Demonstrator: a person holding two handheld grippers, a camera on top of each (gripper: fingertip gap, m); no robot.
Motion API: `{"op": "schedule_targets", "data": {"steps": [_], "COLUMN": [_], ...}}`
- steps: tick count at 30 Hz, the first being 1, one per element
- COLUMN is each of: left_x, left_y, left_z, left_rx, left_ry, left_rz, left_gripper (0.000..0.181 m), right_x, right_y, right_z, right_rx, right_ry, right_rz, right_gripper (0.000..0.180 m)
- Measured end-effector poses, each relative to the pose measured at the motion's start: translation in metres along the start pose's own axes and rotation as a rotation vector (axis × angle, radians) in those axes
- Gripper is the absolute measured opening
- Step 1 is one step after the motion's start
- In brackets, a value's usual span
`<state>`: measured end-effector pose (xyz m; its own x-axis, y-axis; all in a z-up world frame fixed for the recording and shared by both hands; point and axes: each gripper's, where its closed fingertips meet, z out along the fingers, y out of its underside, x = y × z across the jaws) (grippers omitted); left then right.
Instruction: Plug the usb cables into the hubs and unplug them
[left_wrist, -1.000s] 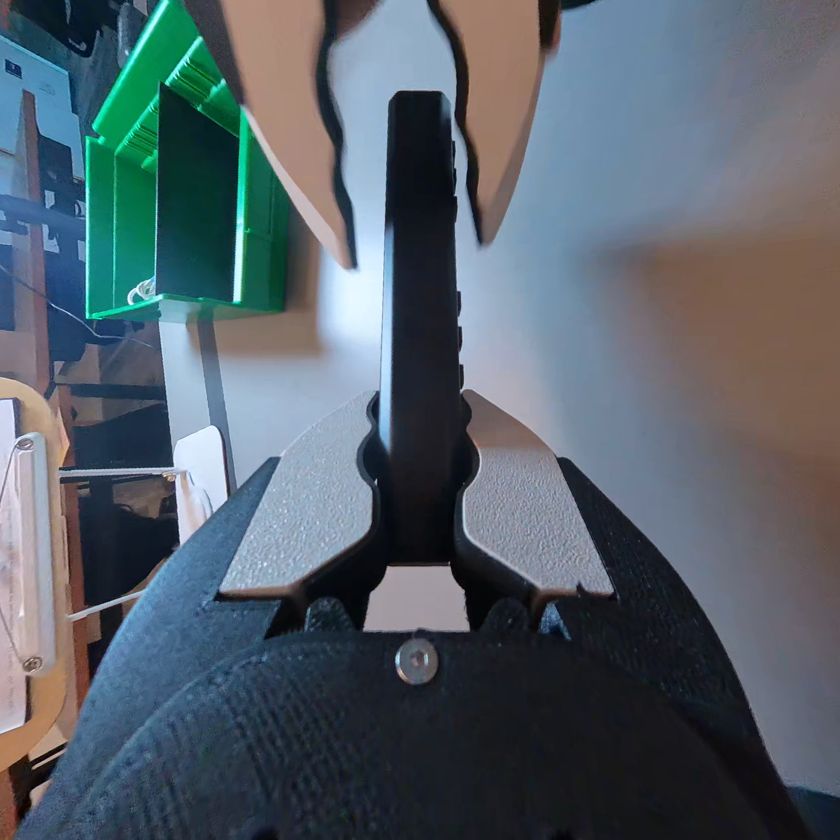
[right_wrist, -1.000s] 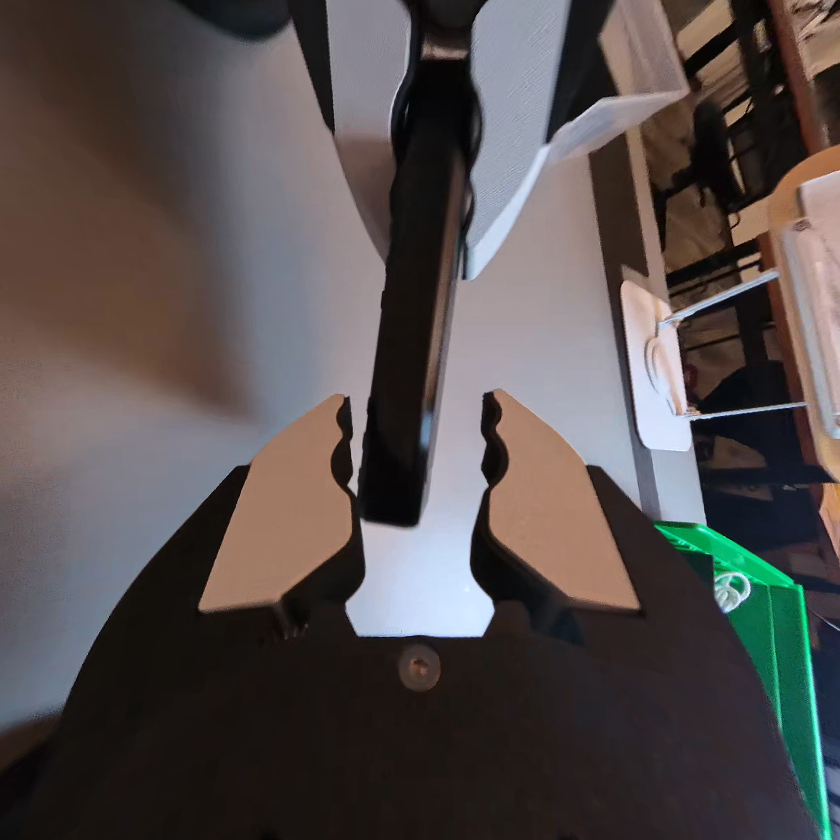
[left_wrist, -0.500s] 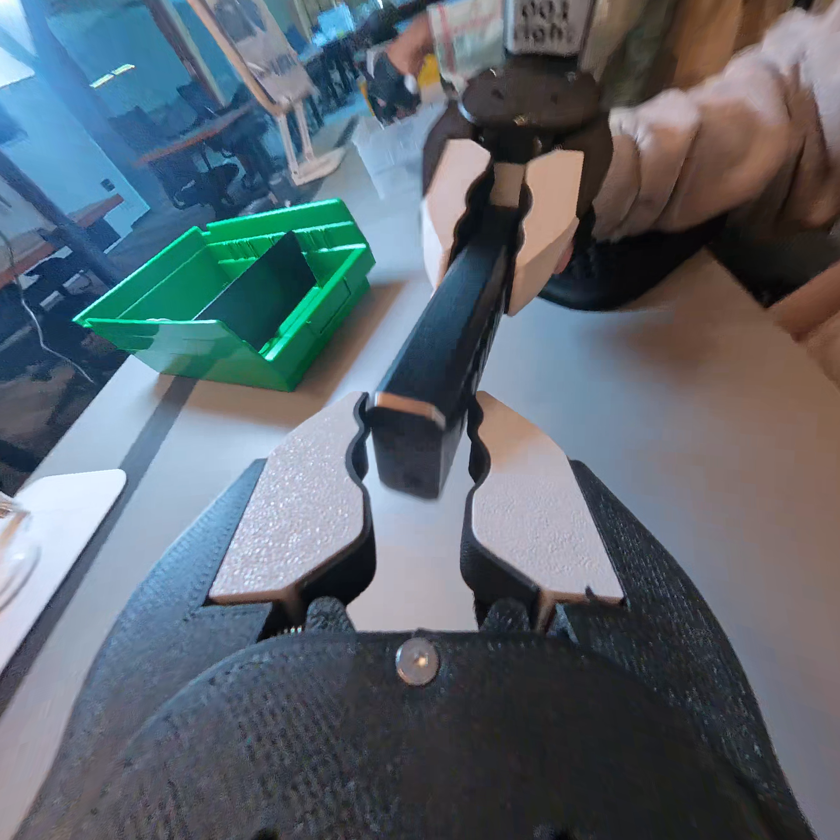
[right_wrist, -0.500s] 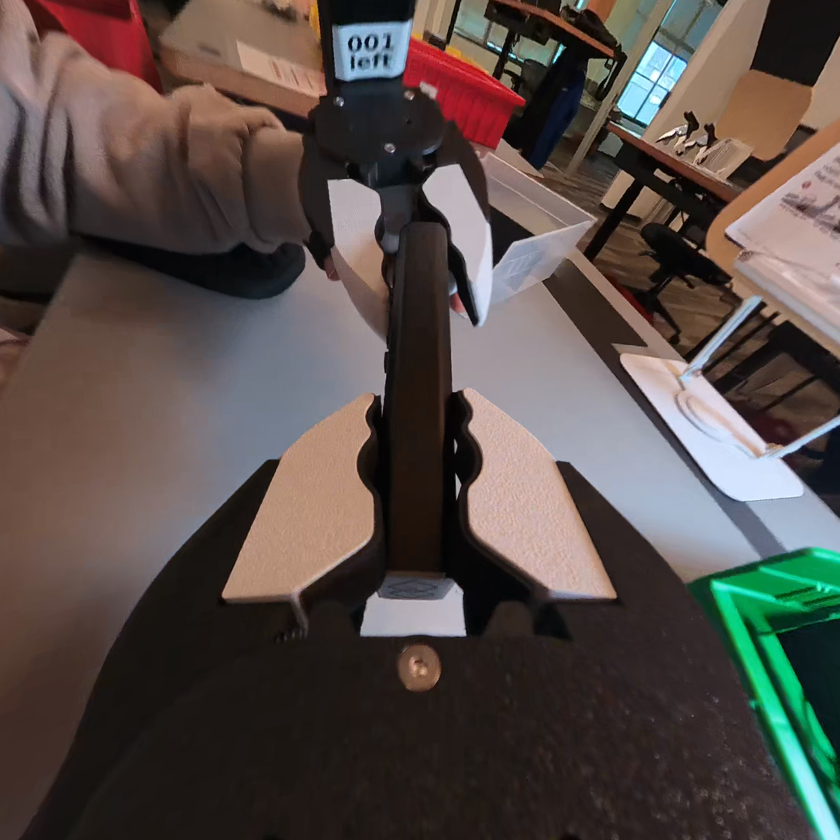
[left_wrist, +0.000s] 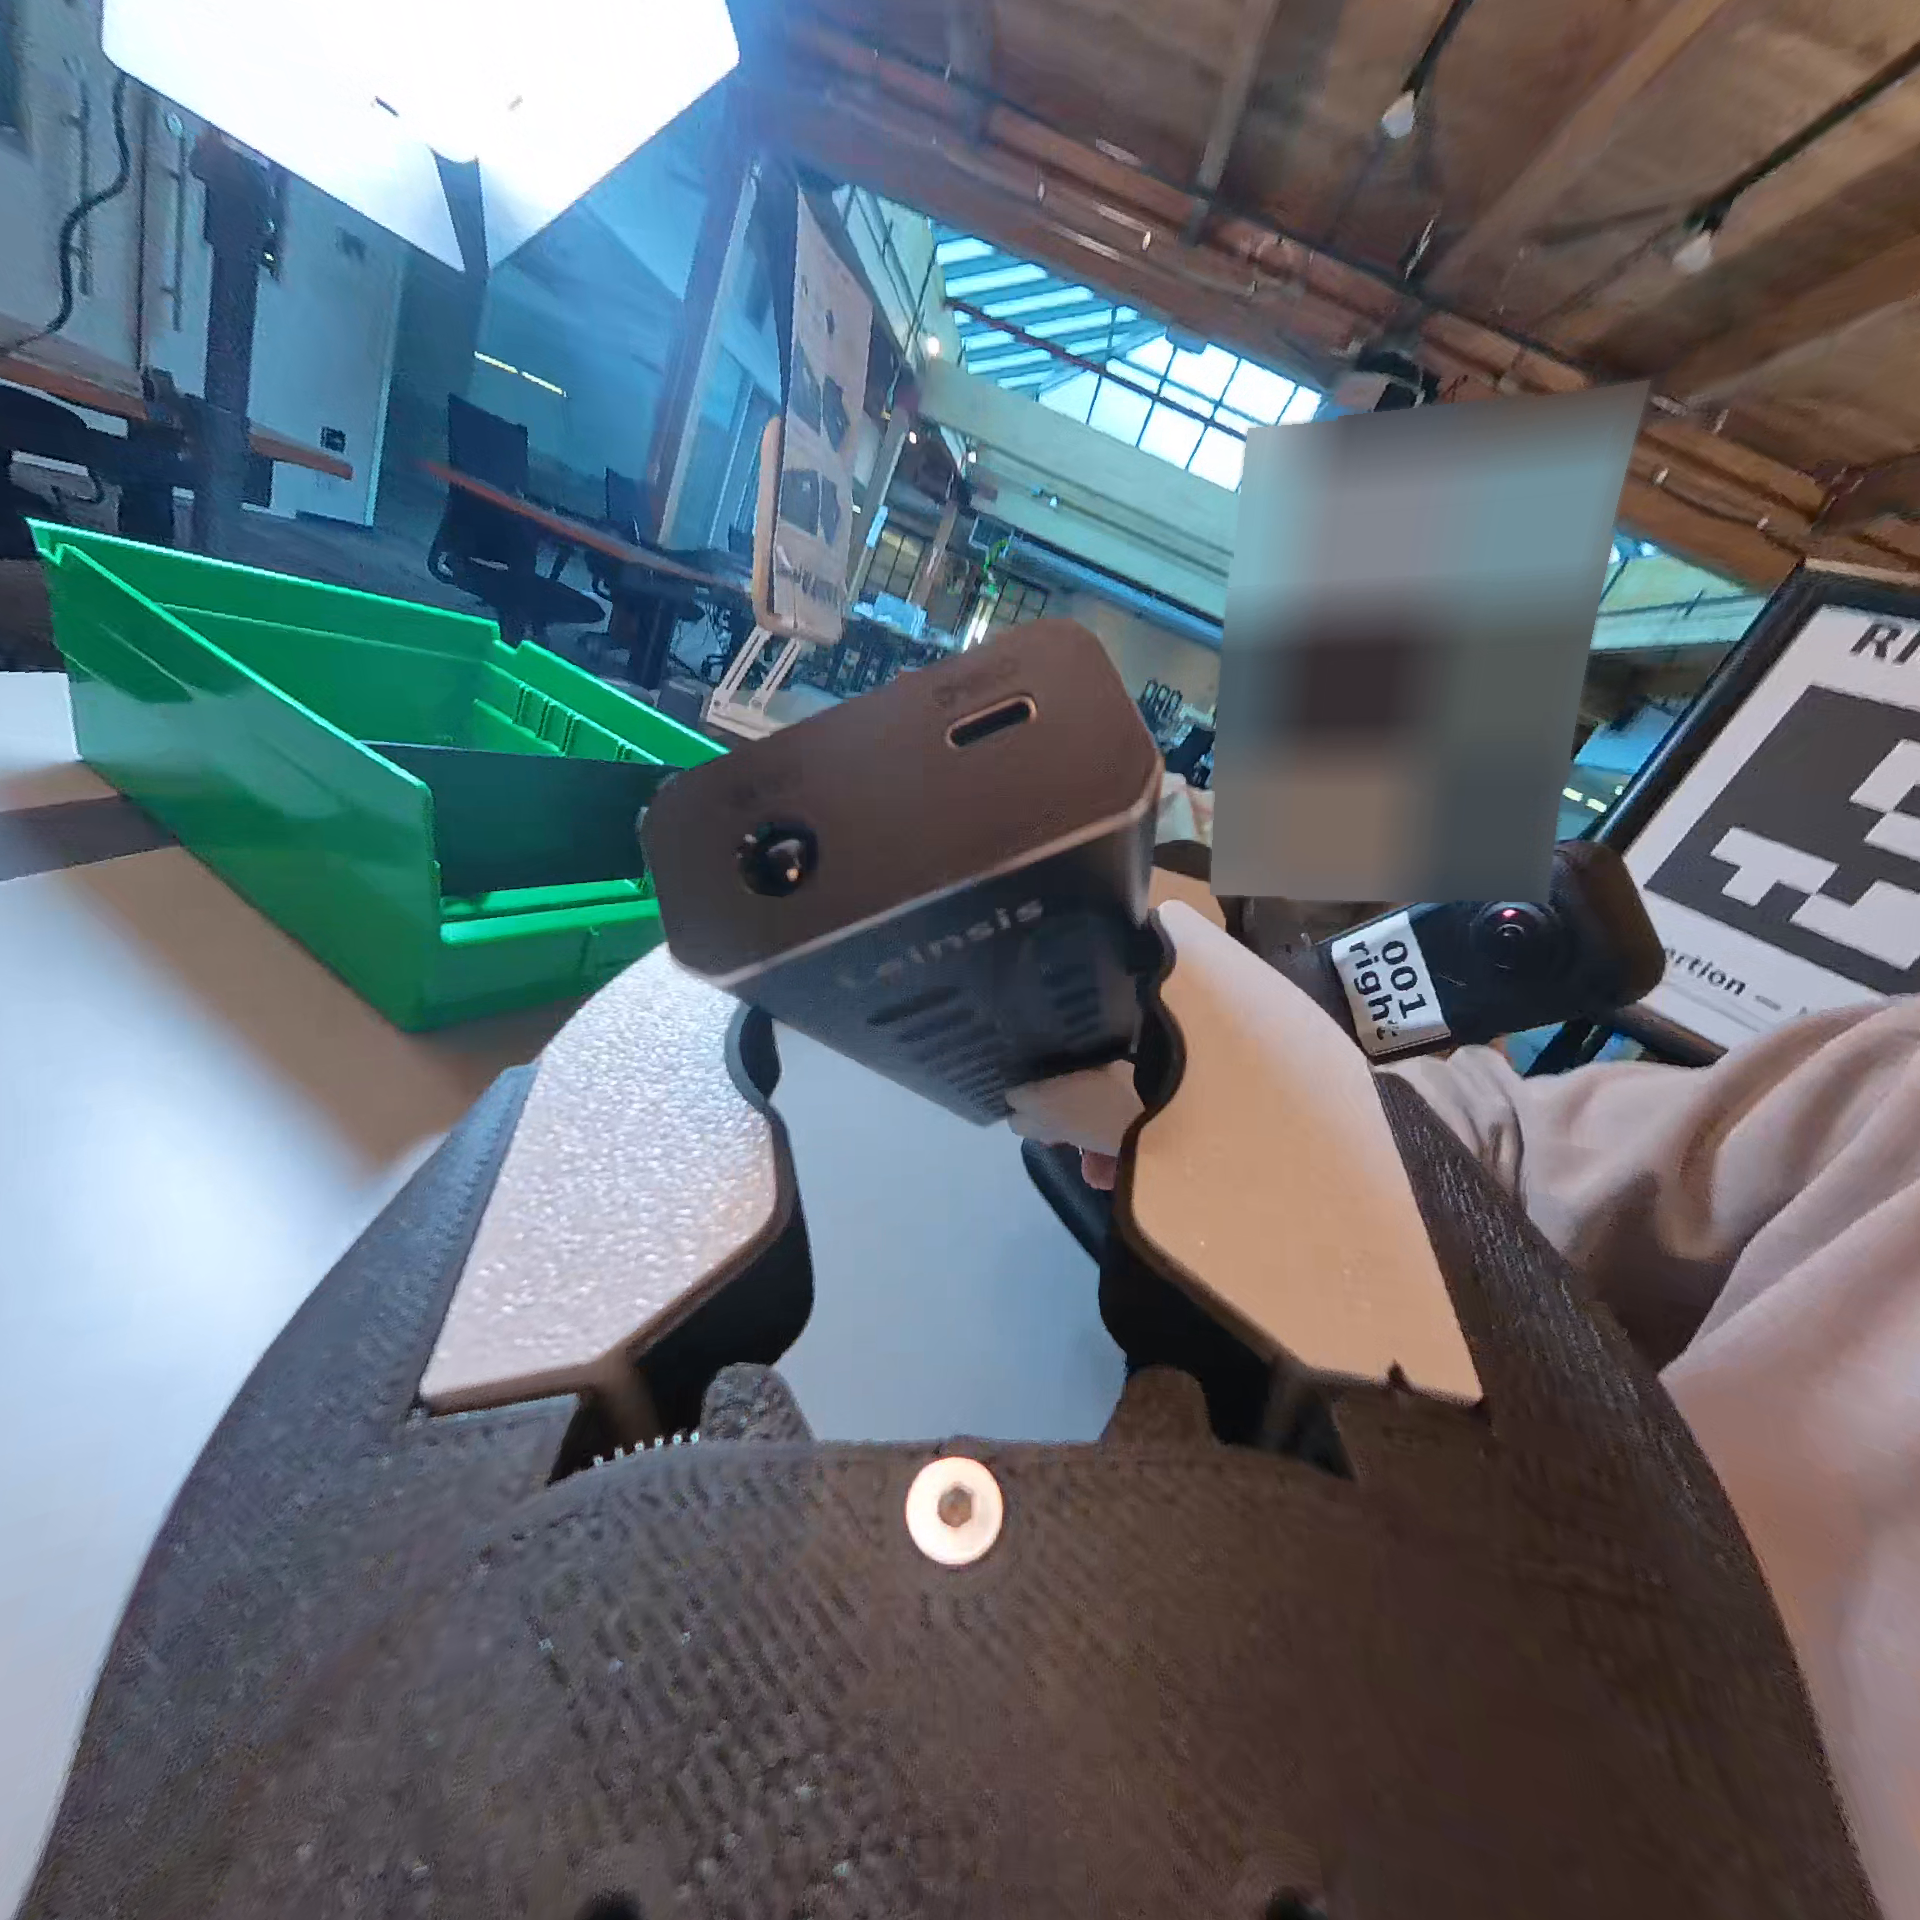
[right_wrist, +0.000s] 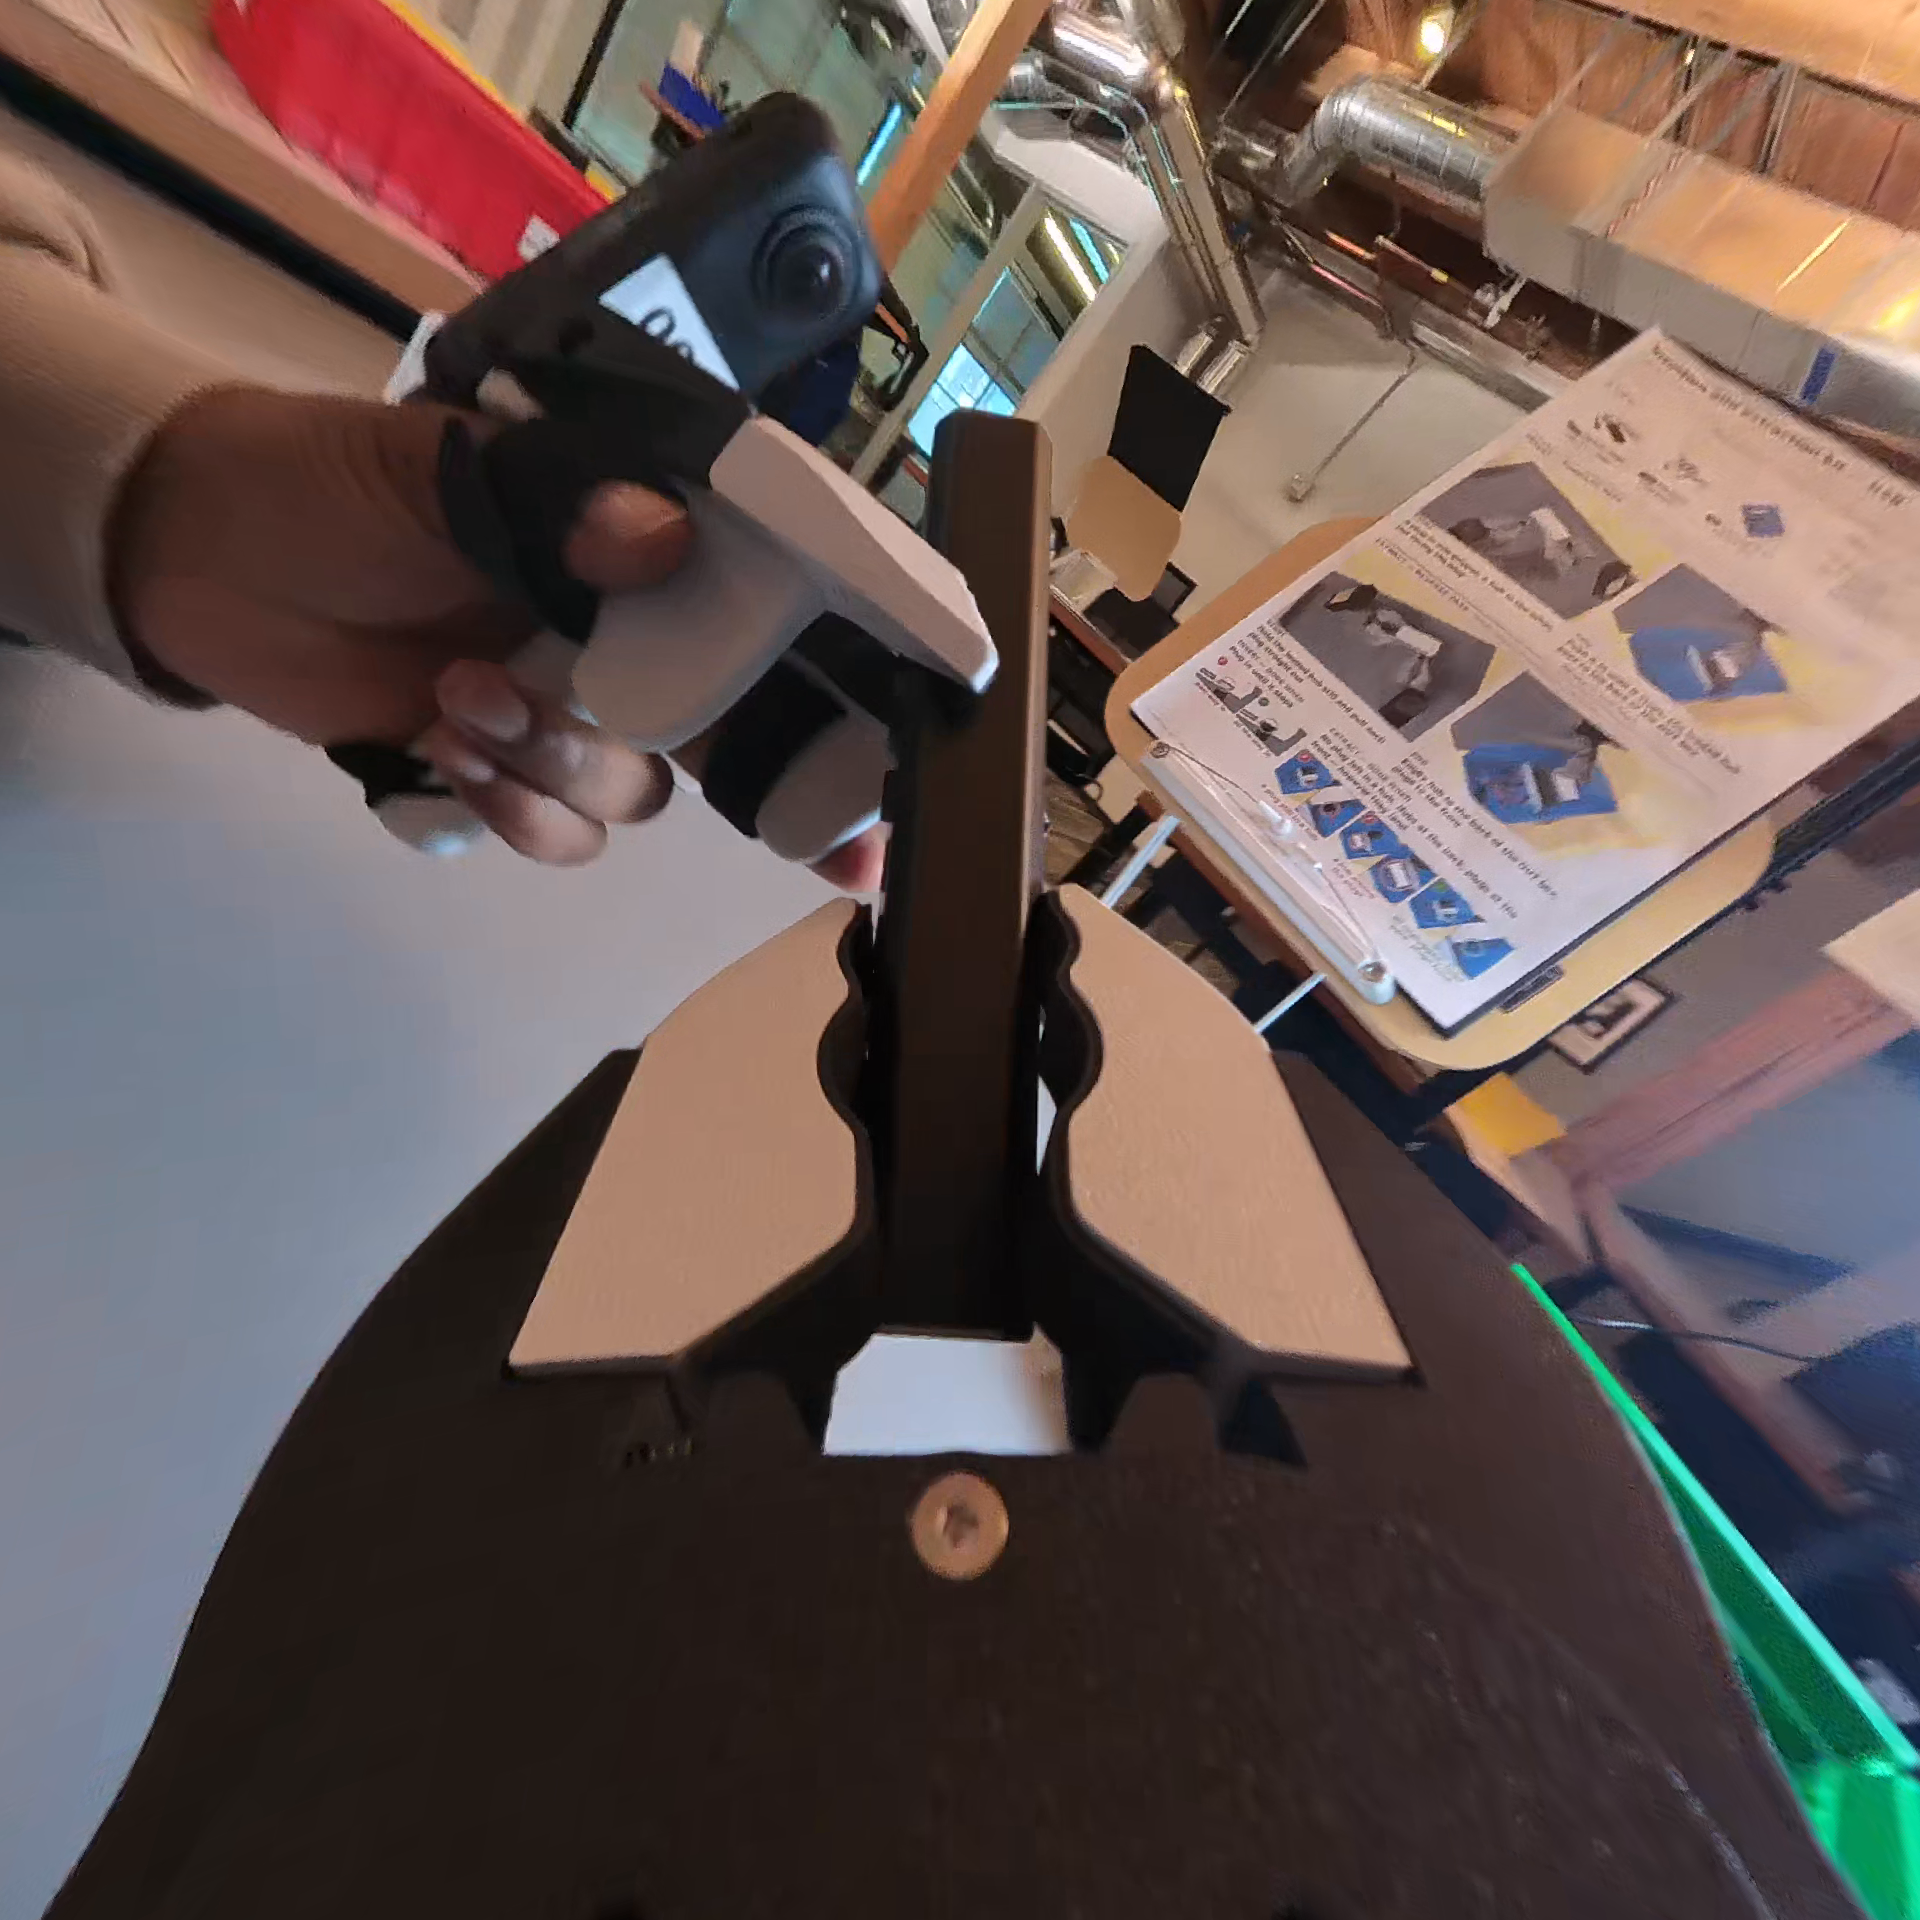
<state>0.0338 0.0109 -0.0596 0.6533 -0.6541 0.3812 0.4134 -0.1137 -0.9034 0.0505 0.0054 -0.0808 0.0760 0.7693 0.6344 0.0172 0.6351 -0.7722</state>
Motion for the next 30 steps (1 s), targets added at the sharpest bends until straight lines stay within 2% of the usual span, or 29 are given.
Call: {"op": "schedule_targets", "data": {"steps": [2, 6, 9, 13, 17, 20, 24, 26, 30], "left_x": [0.0, -0.003, -0.001, 0.006, 0.004, 0.014, 0.047, 0.046, 0.054], "left_y": [0.002, -0.001, -0.001, -0.006, -0.003, 0.014, 0.041, 0.05, 0.055], "left_z": [-0.004, -0.008, -0.008, -0.009, -0.019, -0.019, -0.005, -0.006, -0.01], "left_rx": [-0.014, 0.05, 0.049, -0.028, -0.22, -0.333, -0.413, -0.462, -0.459], "left_ry": [0.0, 0.009, 0.01, 0.004, -0.074, -0.054, 0.072, 0.062, 0.114], "left_rz": [0.012, -0.105, -0.074, 0.104, 0.503, 0.637, 0.74, 0.835, 0.819], "left_gripper": [0.069, 0.07, 0.069, 0.068, 0.067, 0.063, 0.063, 0.063, 0.063], "right_x": [-0.002, -0.012, -0.012, -0.016, -0.026, -0.034, -0.063, -0.073, -0.092], "right_y": [0.002, 0.002, 0.002, 0.001, 0.007, 0.009, 0.001, 0.006, 0.0], "right_z": [0.002, 0.005, 0.005, 0.007, 0.006, 0.005, 0.011, 0.011, 0.007], "right_rx": [-0.004, 0.002, 0.007, 0.008, -0.022, -0.073, -0.065, -0.073, -0.006], "right_ry": [0.023, 0.014, 0.024, 0.017, -0.186, -0.306, -0.401, -0.415, -0.472], "right_rz": [-0.09, -0.13, -0.146, -0.15, 0.096, 0.19, 0.168, 0.137, 0.104], "right_gripper": [0.03, 0.03, 0.03, 0.032, 0.039, 0.052, 0.06, 0.052, 0.037]}}
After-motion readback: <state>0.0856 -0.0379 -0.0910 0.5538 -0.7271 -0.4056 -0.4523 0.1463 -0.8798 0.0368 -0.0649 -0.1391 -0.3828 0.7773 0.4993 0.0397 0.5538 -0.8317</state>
